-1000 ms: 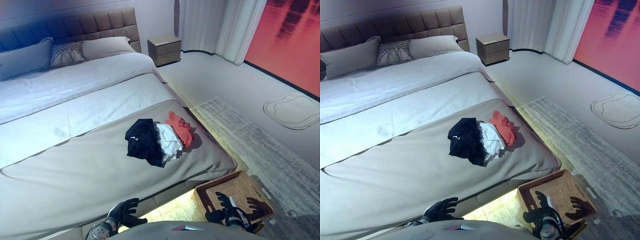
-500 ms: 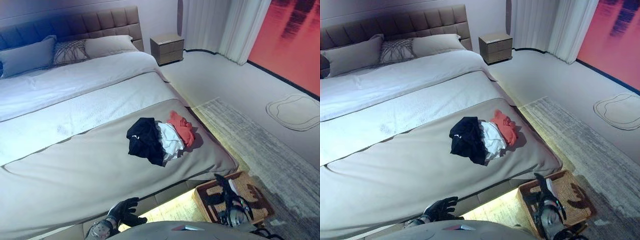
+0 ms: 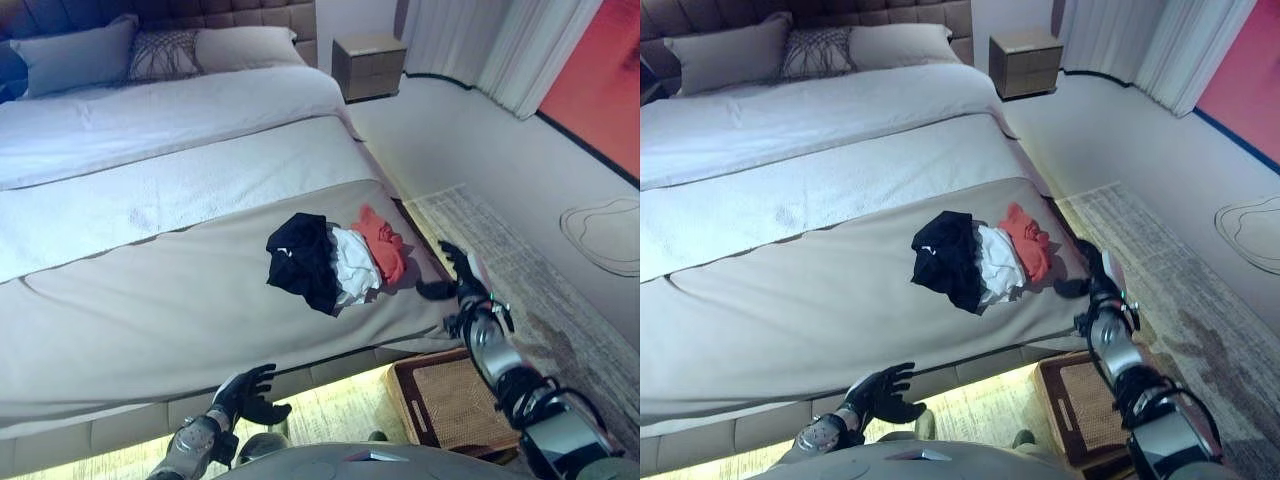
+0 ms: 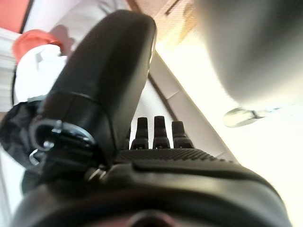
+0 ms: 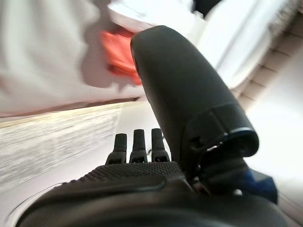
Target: Pick up the clothes from the bed and place them into the basket
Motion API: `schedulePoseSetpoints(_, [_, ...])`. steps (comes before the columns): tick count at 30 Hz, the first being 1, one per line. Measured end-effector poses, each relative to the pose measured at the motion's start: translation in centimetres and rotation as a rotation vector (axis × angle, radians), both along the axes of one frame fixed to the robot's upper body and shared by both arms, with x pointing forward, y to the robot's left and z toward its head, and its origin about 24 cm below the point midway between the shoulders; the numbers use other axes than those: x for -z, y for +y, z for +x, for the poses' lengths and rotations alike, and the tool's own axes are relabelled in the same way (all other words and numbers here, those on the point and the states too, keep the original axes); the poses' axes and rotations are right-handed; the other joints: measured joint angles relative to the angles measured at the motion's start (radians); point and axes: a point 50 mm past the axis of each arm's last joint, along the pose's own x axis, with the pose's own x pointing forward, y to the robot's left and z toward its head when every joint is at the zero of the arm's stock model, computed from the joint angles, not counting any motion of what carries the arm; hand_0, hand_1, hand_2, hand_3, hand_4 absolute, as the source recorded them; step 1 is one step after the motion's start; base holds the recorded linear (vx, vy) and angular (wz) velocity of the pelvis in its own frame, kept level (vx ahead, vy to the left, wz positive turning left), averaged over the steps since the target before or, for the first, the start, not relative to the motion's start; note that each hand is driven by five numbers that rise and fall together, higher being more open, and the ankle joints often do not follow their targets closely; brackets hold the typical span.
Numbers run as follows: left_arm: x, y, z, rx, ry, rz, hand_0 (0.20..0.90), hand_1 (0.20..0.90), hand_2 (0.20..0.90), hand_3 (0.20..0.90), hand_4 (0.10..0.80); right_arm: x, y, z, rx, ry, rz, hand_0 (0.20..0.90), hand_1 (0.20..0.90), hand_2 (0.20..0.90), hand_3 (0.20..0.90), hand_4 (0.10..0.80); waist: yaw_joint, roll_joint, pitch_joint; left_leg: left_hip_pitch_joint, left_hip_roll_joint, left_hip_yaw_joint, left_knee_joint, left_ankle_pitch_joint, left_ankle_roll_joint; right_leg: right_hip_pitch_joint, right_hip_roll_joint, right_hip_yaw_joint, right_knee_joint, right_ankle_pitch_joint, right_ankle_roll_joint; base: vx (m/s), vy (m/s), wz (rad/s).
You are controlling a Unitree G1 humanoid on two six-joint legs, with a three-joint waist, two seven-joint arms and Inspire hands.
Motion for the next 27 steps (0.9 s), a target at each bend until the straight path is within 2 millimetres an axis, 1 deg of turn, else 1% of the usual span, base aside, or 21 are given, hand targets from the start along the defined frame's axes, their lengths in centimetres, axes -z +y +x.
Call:
schedulePoseSetpoints(1, [-0.4,-0.1,0.8,0.006,-0.025,-0.007,0.9,0.9,0.9,0.9,0.8,-1.1,-0.2,0.9,0.003,-0.023,0.008,0.9,0.9,0.9,0.9,0.8,0.003,0.005,0.008,-0.031,0.001,-0.01,0.016,0.007,-0.01,-0.021,0.0,-0.009,0.007,-0.003,0.002,-0.318,0.041,0.27])
schedulePoseSetpoints(2, [-1.2,-0.5,2.4,0.031,-0.078,-0.019,0.9,0.9,0.9,0.9,0.8,-3.4,-0.7,2.4,0.011,-0.072,0.011,0.9,0.9,0.9,0.9,0.8,0.003,0.016,0.029,-0.089,0.001,-0.024,0.053,0.018,-0.019,-0.069,-0.002,-0.016,0.031,-0.002,-0.001,-0.243,0.042,0.3])
schedulePoseSetpoints(3, [-2.5,-1.2,4.6,0.057,-0.152,-0.042,0.9,0.9,0.9,0.9,0.8,-6.6,-1.6,4.1,0.037,-0.146,0.008,0.9,0.9,0.9,0.9,0.8,0.015,0.038,0.072,-0.153,0.001,-0.038,0.088,0.023,-0.021,-0.122,-0.002,-0.022,0.061,0.001,-0.003,-0.223,0.039,0.25])
schedulePoseSetpoints(4, [-3.1,-1.6,5.6,0.066,-0.184,-0.058,0.9,0.9,0.9,0.9,0.8,-8.1,-2.1,4.8,0.05,-0.18,0.009,0.9,0.9,0.9,0.9,0.8,0.02,0.049,0.095,-0.181,0.002,-0.045,0.106,0.026,-0.022,-0.148,-0.003,-0.025,0.083,0.0,-0.005,-0.221,0.061,0.23])
schedulePoseSetpoints(5, [-4.4,-2.4,7.4,0.086,-0.247,-0.083,0.9,0.9,0.9,0.9,0.8,-11.1,-2.8,6.0,0.07,-0.239,0.006,0.9,0.9,0.9,0.9,0.8,0.034,0.071,0.148,-0.232,0.003,-0.058,0.148,0.028,-0.024,-0.201,-0.009,-0.035,0.145,-0.013,-0.026,-0.171,0.058,0.21])
schedulePoseSetpoints(6, [-5.7,-3.0,8.9,0.1,-0.312,-0.106,0.9,0.9,0.9,0.9,0.8,-13.2,-3.1,6.9,0.088,-0.276,0.008,0.9,0.9,0.9,0.9,0.8,0.037,0.076,0.194,-0.282,-0.002,-0.065,0.202,0.028,-0.024,-0.268,-0.028,-0.036,0.249,-0.053,-0.058,-0.203,0.069,0.3])
schedulePoseSetpoints(7, [-7.2,-3.3,10.1,0.13,-0.381,-0.123,0.9,0.9,0.9,0.9,0.8,-14.5,-3.2,7.3,0.098,-0.302,0.02,0.9,0.9,0.9,0.9,0.8,0.048,0.074,0.239,-0.309,-0.007,-0.07,0.229,0.027,-0.024,-0.321,-0.049,-0.037,0.351,-0.104,-0.068,-0.084,0.034,0.29])
schedulePoseSetpoints(8, [-7.9,-3.5,10.6,0.144,-0.414,-0.13,0.9,0.9,0.9,0.9,0.8,-15.1,-3.3,7.4,0.097,-0.311,0.021,0.9,0.9,0.9,0.9,0.8,0.054,0.068,0.258,-0.325,-0.013,-0.074,0.241,0.026,-0.025,-0.353,-0.063,-0.037,0.409,-0.132,-0.072,-0.026,0.026,0.38])
schedulePoseSetpoints(9, [-9.0,-3.5,11.1,0.168,-0.463,-0.135,0.9,0.9,0.9,0.9,0.8,-15.8,-3.3,7.6,0.092,-0.322,0.031,0.9,0.9,0.9,0.9,0.8,0.062,0.061,0.284,-0.354,-0.023,-0.078,0.264,0.007,-0.029,-0.405,-0.088,-0.036,0.497,-0.186,-0.087,-0.016,0.03,0.36])
schedulePoseSetpoints(10, [-9.4,-3.5,11.3,0.172,-0.482,-0.14,0.9,0.9,0.9,0.9,0.8,-16.0,-3.3,7.7,0.091,-0.328,0.033,0.9,0.9,0.9,0.9,0.8,0.066,0.059,0.301,-0.365,-0.032,-0.083,0.277,0.0,-0.023,-0.424,-0.101,-0.036,0.538,-0.204,-0.092,-0.031,0.038,0.4])
schedulePoseSetpoints(11, [-9.9,-3.5,11.6,0.171,-0.503,-0.142,0.9,0.9,0.9,0.9,0.8,-16.2,-3.1,7.8,0.081,-0.322,0.029,0.9,0.9,0.9,0.9,0.8,0.077,0.056,0.324,-0.402,-0.05,-0.091,0.327,-0.012,-0.016,-0.463,-0.124,-0.024,0.612,-0.237,-0.099,-0.064,0.049,0.32])
schedulePoseSetpoints(12, [-10.6,-3.4,11.9,0.17,-0.533,-0.152,0.9,0.9,0.9,0.9,0.8,-16.8,-3.1,8.1,0.079,-0.318,0.02,0.9,0.9,0.9,0.9,0.8,0.08,0.053,0.345,-0.444,-0.064,-0.092,0.395,-0.042,-0.017,-0.51,-0.148,-0.011,0.69,-0.274,-0.104,-0.041,0.034,0.28])
schedulePoseSetpoints(13, [-10.8,-3.3,12.0,0.165,-0.546,-0.158,0.9,0.9,0.9,0.9,0.8,-17.2,-3.2,8.2,0.085,-0.323,0.021,0.9,0.9,0.9,0.9,0.8,0.085,0.057,0.358,-0.468,-0.072,-0.096,0.428,-0.053,-0.015,-0.529,-0.16,-0.01,0.724,-0.288,-0.104,0.024,0.013,0.25])
schedulePoseSetpoints(14, [-11.3,-3.2,12.2,0.151,-0.564,-0.169,0.9,0.9,0.9,0.9,0.8,-17.8,-3.2,8.4,0.091,-0.325,0.017,0.9,0.9,0.9,0.9,0.8,0.088,0.057,0.372,-0.516,-0.081,-0.103,0.489,-0.071,-0.012,-0.57,-0.177,-0.009,0.781,-0.304,-0.116,0.061,-0.008,0.3])
schedulePoseSetpoints(15, [-11.6,-3.0,12.3,0.135,-0.575,-0.179,0.9,0.9,0.9,0.9,0.8,-18.0,-3.4,8.4,0.103,-0.323,0.019,0.9,0.9,0.9,0.9,0.8,0.092,0.057,0.377,-0.559,-0.087,-0.11,0.533,-0.097,-0.012,-0.605,-0.187,-0.007,0.829,-0.336,-0.116,0.046,-0.008,0.35])
schedulePoseSetpoints(16, [-11.7,-2.8,12.3,0.112,-0.576,-0.192,0.9,0.9,0.9,0.9,0.8,-18.1,-3.6,8.4,0.114,-0.321,0.022,0.9,0.9,0.9,0.9,0.8,0.099,0.058,0.388,-0.591,-0.095,-0.122,0.579,-0.105,-0.012,-0.631,-0.198,-0.007,0.871,-0.343,-0.124,-0.038,0.003,0.32])
schedulePoseSetpoints(18, [-12.4,-2.7,12.5,0.074,-0.601,-0.23,0.9,0.9,0.9,0.9,0.8,-18.8,-3.8,8.4,0.122,-0.341,0.03,0.9,0.9,0.9,0.9,0.8,0.107,0.061,0.402,-0.643,-0.103,-0.128,0.647,-0.12,-0.015,-0.675,-0.21,-0.001,0.935,-0.363,-0.14,-0.054,0.005,0.19])
schedulePoseSetpoints(19, [-12.5,-2.6,12.2,0.061,-0.608,-0.25,0.9,0.9,0.9,0.9,0.8,-19.4,-3.9,8.5,0.124,-0.355,0.027,0.9,0.9,0.9,0.9,0.8,0.111,0.063,0.404,-0.666,-0.105,-0.127,0.672,-0.125,-0.014,-0.697,-0.213,0.004,0.957,-0.368,-0.141,-0.034,0.006,0.03])
schedulePoseSetpoints(21, [-13.5,-2.9,12.2,0.039,-0.657,-0.313,0.9,0.9,0.9,0.9,0.8,-21.4,-4.2,8.6,0.137,-0.396,0.02,0.9,0.9,0.9,0.9,0.8,0.114,0.073,0.421,-0.726,-0.105,-0.127,0.75,-0.15,-0.014,-0.751,-0.218,0.019,1.022,-0.389,-0.153,-0.017,0.009,-0.04])
schedulePoseSetpoints(23, [-14.1,-3.1,12.3,0.02,-0.68,-0.351,0.9,0.9,0.9,0.9,0.8,-22.1,-4.2,8.6,0.144,-0.402,0.021,0.9,0.9,0.9,0.9,0.8,0.113,0.073,0.424,-0.761,-0.105,-0.129,0.788,-0.163,-0.01,-0.782,-0.221,0.022,1.056,-0.408,-0.15,0.0,0.0,0.0])
schedulePoseSetpoints(27, [-16.3,-3.5,12.4,-0.009,-0.771,-0.422,0.9,0.9,0.9,0.9,0.8,-24.4,-5.0,8.6,0.196,-0.391,-0.017,0.9,0.9,0.9,0.9,0.8,0.115,0.073,0.424,-0.848,-0.109,-0.129,0.854,-0.175,-0.018,-0.881,-0.202,0.075,1.133,-0.423,-0.146,0.002,-0.021,0.07])
